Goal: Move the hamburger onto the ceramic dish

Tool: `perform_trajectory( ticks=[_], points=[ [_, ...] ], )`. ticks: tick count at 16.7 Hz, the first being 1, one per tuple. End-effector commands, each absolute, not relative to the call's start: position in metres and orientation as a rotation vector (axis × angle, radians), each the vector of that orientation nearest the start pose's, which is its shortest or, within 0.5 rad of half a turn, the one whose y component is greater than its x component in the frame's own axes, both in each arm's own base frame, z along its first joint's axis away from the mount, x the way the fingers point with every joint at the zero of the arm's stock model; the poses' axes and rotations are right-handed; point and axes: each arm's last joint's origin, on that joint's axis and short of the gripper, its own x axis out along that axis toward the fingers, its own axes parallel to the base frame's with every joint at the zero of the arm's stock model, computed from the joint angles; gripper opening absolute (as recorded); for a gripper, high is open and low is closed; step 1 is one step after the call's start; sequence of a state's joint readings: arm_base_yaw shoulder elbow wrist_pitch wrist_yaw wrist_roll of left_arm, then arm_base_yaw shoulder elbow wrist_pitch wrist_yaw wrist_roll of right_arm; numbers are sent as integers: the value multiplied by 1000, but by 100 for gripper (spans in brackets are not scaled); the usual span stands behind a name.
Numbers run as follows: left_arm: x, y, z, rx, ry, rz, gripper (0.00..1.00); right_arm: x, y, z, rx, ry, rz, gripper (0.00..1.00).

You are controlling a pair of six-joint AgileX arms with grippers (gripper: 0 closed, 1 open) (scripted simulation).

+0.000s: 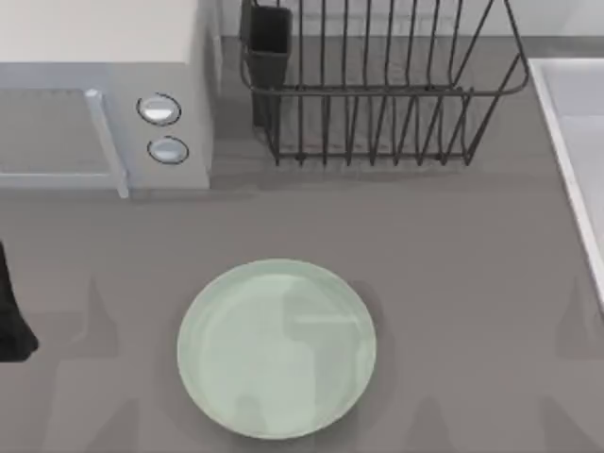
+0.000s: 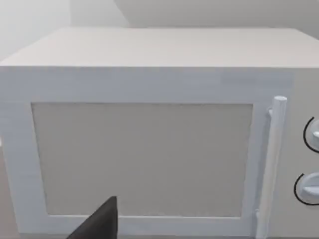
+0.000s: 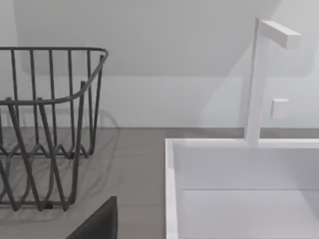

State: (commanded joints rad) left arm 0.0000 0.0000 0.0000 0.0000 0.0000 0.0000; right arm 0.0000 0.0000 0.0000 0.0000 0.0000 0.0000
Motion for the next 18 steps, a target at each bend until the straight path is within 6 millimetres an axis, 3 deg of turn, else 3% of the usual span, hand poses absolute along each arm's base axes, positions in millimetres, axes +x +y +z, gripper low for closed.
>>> perform_trajectory(
  ticks=[5, 10, 14, 18],
  points=[
    [106, -1, 170, 40, 53, -4, 100, 106, -1, 160, 0, 0, 0, 100],
    [123, 4, 203, 203, 344, -17, 100, 106, -1, 160, 0, 0, 0, 100],
    [167, 13, 216, 354, 743, -89, 100, 106, -1, 160, 0, 0, 0, 100],
    [225, 29, 203, 460, 1145, -244, 100, 106, -1, 160, 0, 0, 0, 100]
  ],
)
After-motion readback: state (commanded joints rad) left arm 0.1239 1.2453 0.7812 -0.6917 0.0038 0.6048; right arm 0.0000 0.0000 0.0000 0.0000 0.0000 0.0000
